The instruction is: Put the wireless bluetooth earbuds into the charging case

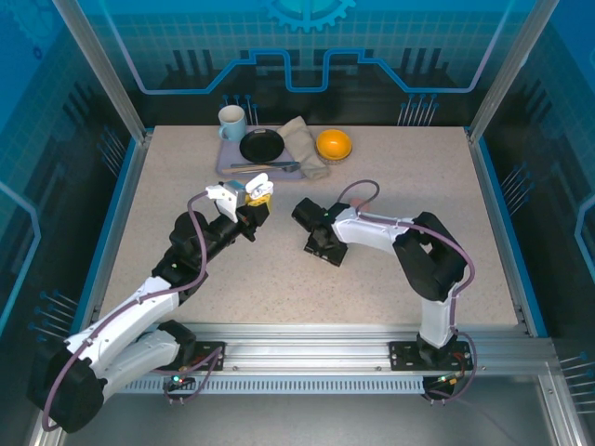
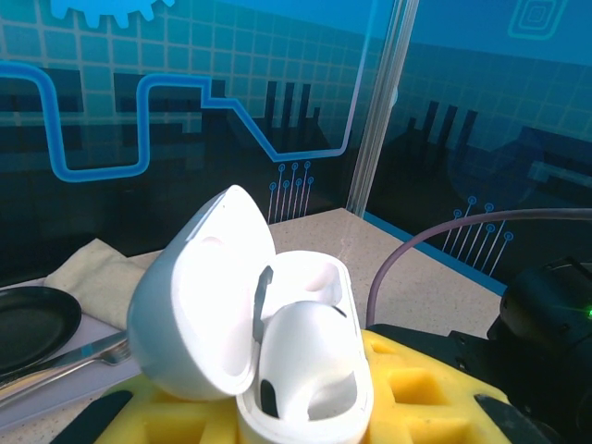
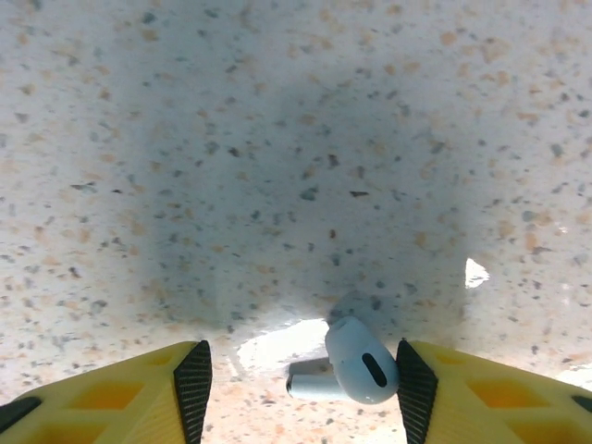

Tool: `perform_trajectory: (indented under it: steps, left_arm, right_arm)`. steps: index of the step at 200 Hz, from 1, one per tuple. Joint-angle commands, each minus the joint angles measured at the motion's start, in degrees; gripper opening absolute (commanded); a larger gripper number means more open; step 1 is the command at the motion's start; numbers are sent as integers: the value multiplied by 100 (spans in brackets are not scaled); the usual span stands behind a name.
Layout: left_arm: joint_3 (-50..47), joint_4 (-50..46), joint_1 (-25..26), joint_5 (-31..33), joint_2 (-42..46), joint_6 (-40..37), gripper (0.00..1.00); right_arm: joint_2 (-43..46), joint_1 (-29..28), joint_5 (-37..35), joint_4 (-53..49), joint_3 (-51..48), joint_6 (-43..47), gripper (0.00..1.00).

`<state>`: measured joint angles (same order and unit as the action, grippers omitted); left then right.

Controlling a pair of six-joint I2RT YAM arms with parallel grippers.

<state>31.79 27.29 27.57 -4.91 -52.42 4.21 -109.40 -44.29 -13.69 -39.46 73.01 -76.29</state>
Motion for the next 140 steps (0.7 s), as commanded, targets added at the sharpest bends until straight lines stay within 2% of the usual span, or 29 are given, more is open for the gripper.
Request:
perform_trajectory:
  steps: [1, 42, 68, 140]
  left_arm:
    - [14, 215, -45, 11, 109, 17, 0]
    - [11, 224, -46, 17, 120, 28, 0]
    - [13, 224, -50, 16, 140, 41, 0]
    - [38, 196, -45, -2, 140, 9, 0]
  right_arm:
    - [-181, 45, 142, 72, 244, 168, 58]
    - [-560, 94, 278, 37, 701, 484, 57]
    - [-779, 136, 11, -373, 1007, 529, 57]
    - [-356, 157, -597, -482, 790, 535, 59]
